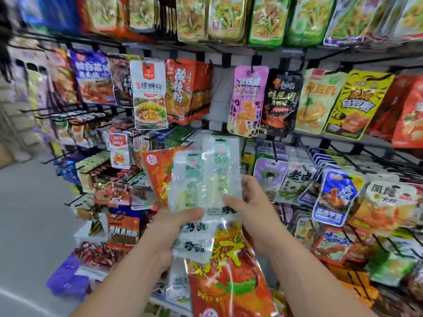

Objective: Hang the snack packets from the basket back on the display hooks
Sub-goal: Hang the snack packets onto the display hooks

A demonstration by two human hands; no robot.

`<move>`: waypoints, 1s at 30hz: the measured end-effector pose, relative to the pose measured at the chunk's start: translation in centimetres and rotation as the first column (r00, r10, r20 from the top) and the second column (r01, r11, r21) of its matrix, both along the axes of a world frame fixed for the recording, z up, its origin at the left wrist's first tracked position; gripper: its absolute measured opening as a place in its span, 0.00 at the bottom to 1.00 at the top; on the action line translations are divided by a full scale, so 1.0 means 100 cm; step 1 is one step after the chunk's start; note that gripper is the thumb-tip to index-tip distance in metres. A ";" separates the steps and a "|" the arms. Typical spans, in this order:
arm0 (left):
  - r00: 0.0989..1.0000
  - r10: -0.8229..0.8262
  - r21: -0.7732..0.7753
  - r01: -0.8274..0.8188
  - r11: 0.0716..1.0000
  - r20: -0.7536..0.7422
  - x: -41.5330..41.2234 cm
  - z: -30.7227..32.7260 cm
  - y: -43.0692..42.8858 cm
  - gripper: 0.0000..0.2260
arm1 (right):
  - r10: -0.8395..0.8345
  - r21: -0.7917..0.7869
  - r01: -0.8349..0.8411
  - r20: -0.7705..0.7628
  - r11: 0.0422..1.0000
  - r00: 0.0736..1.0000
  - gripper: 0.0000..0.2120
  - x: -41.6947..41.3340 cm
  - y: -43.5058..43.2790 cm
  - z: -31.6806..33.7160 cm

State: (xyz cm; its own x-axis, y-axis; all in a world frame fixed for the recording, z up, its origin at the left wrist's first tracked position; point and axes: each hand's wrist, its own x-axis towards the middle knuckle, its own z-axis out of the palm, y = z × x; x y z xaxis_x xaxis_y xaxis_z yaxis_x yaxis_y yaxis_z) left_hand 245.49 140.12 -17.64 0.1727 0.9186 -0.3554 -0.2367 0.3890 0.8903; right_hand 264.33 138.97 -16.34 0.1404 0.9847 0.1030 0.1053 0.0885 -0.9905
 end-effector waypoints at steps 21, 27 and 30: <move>0.994 0.070 0.198 -0.053 0.979 -0.082 -0.027 0.033 0.022 0.26 | -0.006 0.062 -0.003 0.148 0.998 0.989 0.13 -0.021 0.039 0.048; 0.999 -0.009 0.291 0.018 0.957 -0.034 -0.075 0.071 0.068 0.05 | -0.089 0.143 0.075 0.099 0.987 0.991 0.11 -0.039 0.063 0.081; 0.996 -0.083 0.315 0.075 0.946 0.012 -0.096 0.083 0.095 0.08 | -0.119 0.188 0.108 0.049 0.976 0.992 0.10 -0.045 0.073 0.095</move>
